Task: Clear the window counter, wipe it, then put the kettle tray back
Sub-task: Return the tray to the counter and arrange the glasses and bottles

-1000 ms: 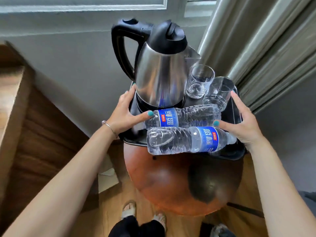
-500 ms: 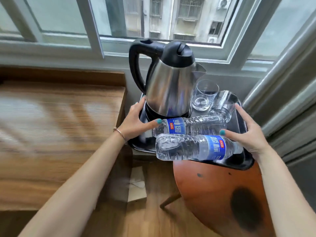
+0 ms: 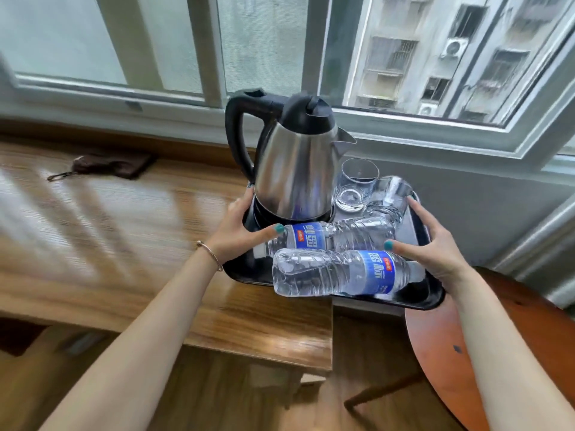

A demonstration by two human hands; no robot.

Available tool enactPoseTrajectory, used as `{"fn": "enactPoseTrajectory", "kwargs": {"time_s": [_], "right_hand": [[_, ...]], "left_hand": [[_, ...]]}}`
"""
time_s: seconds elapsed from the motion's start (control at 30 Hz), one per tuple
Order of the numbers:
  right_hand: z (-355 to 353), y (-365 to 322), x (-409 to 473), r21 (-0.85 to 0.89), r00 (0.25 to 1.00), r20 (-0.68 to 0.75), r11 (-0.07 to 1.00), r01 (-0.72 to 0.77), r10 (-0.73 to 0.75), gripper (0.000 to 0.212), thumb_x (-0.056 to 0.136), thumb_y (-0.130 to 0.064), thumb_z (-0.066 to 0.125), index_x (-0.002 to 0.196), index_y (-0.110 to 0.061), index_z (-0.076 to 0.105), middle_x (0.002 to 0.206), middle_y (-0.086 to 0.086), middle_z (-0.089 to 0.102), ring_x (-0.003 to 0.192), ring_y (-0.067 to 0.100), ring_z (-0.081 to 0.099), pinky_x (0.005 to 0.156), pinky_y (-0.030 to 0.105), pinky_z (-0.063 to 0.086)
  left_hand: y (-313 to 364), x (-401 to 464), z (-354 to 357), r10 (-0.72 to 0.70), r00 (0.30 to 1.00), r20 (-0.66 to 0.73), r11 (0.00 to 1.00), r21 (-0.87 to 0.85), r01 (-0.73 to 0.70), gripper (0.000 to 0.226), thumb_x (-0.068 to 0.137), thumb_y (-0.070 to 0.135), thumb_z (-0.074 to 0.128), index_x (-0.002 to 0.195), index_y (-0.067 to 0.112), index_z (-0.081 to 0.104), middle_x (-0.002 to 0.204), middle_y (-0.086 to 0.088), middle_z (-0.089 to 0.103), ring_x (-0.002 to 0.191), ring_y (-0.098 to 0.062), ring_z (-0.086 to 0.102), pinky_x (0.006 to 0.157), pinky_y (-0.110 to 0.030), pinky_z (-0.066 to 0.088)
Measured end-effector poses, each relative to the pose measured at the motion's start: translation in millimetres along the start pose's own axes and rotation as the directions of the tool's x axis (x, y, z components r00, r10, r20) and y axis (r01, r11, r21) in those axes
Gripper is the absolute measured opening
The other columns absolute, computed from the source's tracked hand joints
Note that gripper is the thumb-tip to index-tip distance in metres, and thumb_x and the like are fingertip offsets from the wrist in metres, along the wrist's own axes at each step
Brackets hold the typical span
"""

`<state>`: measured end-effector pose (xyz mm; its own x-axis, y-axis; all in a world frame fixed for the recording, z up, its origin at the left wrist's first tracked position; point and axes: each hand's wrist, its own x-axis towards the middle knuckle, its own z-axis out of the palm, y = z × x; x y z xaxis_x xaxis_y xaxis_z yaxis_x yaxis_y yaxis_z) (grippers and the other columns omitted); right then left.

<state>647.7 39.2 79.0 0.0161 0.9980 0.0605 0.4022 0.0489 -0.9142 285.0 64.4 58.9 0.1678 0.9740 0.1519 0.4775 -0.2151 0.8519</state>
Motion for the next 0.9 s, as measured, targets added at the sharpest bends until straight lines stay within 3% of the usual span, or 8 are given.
{"fn": "enactPoseTrajectory", "kwargs": {"time_s": [0.13, 0.27, 0.5, 0.63, 0.73, 0.8, 0.87, 0.9], "right_hand": [[48.6, -27.4, 11.6, -0.005, 0.997, 0.056, 0.999, 0.045, -0.045, 0.101, 0.056, -0.033, 0.090, 0.143, -0.045, 0.041, 0.152, -0.008, 0.038, 0.137, 0.007, 0.033, 0.112, 0.032, 0.028], [89.5, -46.8, 30.6, -0.007, 0.992, 0.116, 0.998, 0.059, -0.058, 0.113, 0.039, -0.055, 0.091, 0.140, -0.048, 0.042, 0.149, -0.007, 0.042, 0.137, 0.010, 0.038, 0.111, 0.032, 0.031], [144.1, -64.4, 68.7, -0.003, 0.970, 0.231, 0.997, 0.078, -0.075, 0.120, 0.034, -0.058, 0.091, 0.142, -0.047, 0.041, 0.149, -0.007, 0.042, 0.137, 0.013, 0.039, 0.114, 0.039, 0.032], [171.9, -75.5, 95.2, 0.042, 0.951, 0.273, 0.990, 0.137, -0.143, 0.102, 0.060, -0.024, 0.093, 0.146, -0.038, 0.040, 0.147, -0.013, 0.041, 0.135, 0.006, 0.036, 0.107, 0.026, 0.029], [188.9, -82.3, 114.4, 0.060, 0.942, 0.300, 0.988, 0.143, -0.154, 0.103, 0.057, -0.026, 0.090, 0.146, -0.038, 0.040, 0.141, -0.017, 0.041, 0.130, 0.003, 0.038, 0.103, 0.020, 0.032], [200.9, -90.4, 126.2, 0.070, 0.935, 0.320, 0.988, 0.137, -0.153, 0.101, 0.060, -0.021, 0.089, 0.146, -0.037, 0.040, 0.134, -0.020, 0.043, 0.122, 0.001, 0.043, 0.088, 0.003, 0.037], [214.6, -97.9, 136.1, 0.093, 0.933, 0.325, 0.987, 0.134, -0.158, 0.098, 0.063, -0.014, 0.087, 0.146, -0.035, 0.039, 0.124, -0.025, 0.046, 0.111, -0.005, 0.048, 0.074, -0.004, 0.038], [221.9, -101.7, 139.1, 0.102, 0.930, 0.331, 0.986, 0.135, -0.161, 0.099, 0.062, -0.015, 0.087, 0.146, -0.035, 0.039, 0.120, -0.028, 0.047, 0.107, -0.008, 0.050, 0.077, -0.001, 0.040]], "left_hand": [[-16.0, -23.8, -47.7, -0.025, 0.996, -0.082, 1.000, 0.014, 0.026, 0.109, 0.059, 0.077, 0.068, 0.150, 0.037, 0.021, 0.149, 0.008, 0.038, 0.138, -0.010, 0.033, 0.115, -0.042, 0.030], [-31.3, -37.8, -84.5, -0.037, 0.987, -0.155, 0.999, 0.020, 0.040, 0.098, 0.063, 0.069, 0.071, 0.146, 0.044, 0.024, 0.145, 0.011, 0.042, 0.135, -0.008, 0.035, 0.114, -0.038, 0.031], [-55.4, -47.8, -128.6, -0.137, 0.958, -0.250, 0.989, 0.013, 0.145, 0.099, 0.068, 0.058, 0.077, 0.149, 0.037, 0.023, 0.141, 0.019, 0.036, 0.130, 0.000, 0.030, 0.108, -0.023, 0.028], [-70.5, -44.8, -148.0, -0.178, 0.937, -0.300, 0.983, -0.013, 0.183, 0.112, 0.055, 0.076, 0.071, 0.149, 0.037, 0.024, 0.145, 0.016, 0.037, 0.133, -0.002, 0.032, 0.107, -0.025, 0.030], [-74.1, -39.6, -161.8, -0.207, 0.918, -0.338, 0.977, -0.022, 0.213, 0.110, 0.060, 0.070, 0.074, 0.150, 0.034, 0.022, 0.141, 0.019, 0.034, 0.129, 0.001, 0.029, 0.100, -0.017, 0.027], [-77.3, -34.9, -173.1, -0.204, 0.915, -0.347, 0.978, -0.023, 0.209, 0.109, 0.060, 0.069, 0.075, 0.150, 0.036, 0.022, 0.142, 0.021, 0.035, 0.130, 0.002, 0.032, 0.101, -0.014, 0.029], [-84.9, -32.3, -186.8, -0.218, 0.914, -0.341, 0.975, -0.028, 0.222, 0.108, 0.056, 0.072, 0.075, 0.147, 0.044, 0.024, 0.142, 0.025, 0.038, 0.131, 0.005, 0.034, 0.108, -0.023, 0.030], [-88.0, -31.8, -194.0, -0.236, 0.911, -0.338, 0.970, -0.032, 0.239, 0.109, 0.054, 0.074, 0.075, 0.146, 0.046, 0.024, 0.142, 0.025, 0.039, 0.132, 0.005, 0.034, 0.110, -0.028, 0.030]]}}
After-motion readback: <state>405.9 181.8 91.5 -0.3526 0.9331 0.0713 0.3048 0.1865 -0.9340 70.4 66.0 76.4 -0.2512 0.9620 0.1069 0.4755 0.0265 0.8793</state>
